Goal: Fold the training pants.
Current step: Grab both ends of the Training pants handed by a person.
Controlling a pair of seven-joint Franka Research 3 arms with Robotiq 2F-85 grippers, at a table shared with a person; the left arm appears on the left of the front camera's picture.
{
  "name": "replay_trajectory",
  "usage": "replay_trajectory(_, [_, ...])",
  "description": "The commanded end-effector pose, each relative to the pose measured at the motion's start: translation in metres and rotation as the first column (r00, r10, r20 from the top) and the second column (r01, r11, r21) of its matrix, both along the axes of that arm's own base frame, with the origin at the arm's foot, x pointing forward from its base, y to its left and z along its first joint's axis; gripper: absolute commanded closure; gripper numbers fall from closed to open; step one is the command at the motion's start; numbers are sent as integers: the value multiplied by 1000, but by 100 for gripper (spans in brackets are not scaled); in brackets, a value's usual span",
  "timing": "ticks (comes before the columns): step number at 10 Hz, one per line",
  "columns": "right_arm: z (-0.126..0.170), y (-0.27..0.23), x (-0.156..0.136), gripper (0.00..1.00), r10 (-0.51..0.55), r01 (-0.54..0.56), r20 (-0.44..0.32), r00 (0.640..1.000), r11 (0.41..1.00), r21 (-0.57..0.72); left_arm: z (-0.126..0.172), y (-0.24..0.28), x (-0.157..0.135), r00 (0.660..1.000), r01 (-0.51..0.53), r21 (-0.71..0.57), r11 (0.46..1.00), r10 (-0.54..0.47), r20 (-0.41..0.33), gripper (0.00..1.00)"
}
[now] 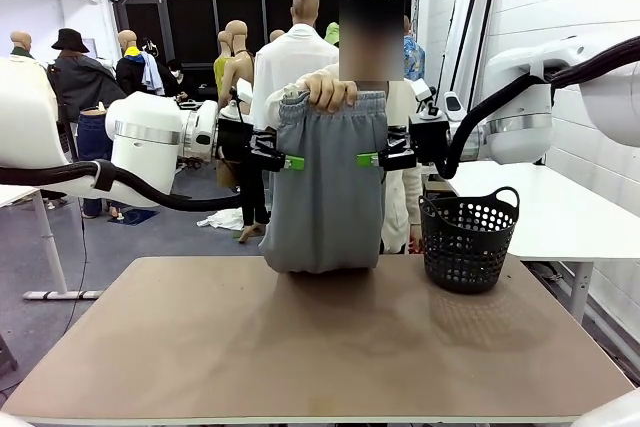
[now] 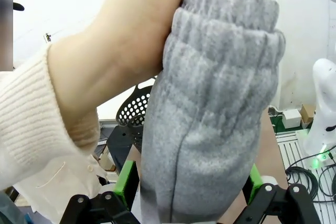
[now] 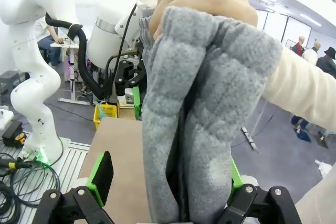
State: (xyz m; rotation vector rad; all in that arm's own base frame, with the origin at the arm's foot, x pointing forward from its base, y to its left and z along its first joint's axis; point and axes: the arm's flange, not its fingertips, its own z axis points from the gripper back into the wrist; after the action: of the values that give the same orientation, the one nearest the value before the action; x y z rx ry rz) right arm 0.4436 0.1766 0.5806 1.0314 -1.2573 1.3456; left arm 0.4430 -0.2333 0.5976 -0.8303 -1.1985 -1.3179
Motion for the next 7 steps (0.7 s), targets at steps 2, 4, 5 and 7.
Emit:
replay_trajectory(2, [6, 9, 8, 0, 15, -14, -23, 1000, 1000, 21, 4, -9, 8, 999, 51, -48, 998, -51, 6, 0])
replay_trajectory(4, [7, 13, 9, 0, 19, -18, -21, 1000, 1000, 25, 5, -15, 11, 995, 100, -58, 993, -99, 10, 0])
replay_trajectory(5, [6, 15, 10, 0, 20, -20, -21, 1000, 999, 27, 6, -17, 12, 993, 117, -61, 991, -117, 10, 0])
replay_trajectory(7, [6, 20, 13, 0, 16, -16, -25, 1000, 999, 33, 8, -21, 10, 990, 143, -72, 987, -144, 4, 0])
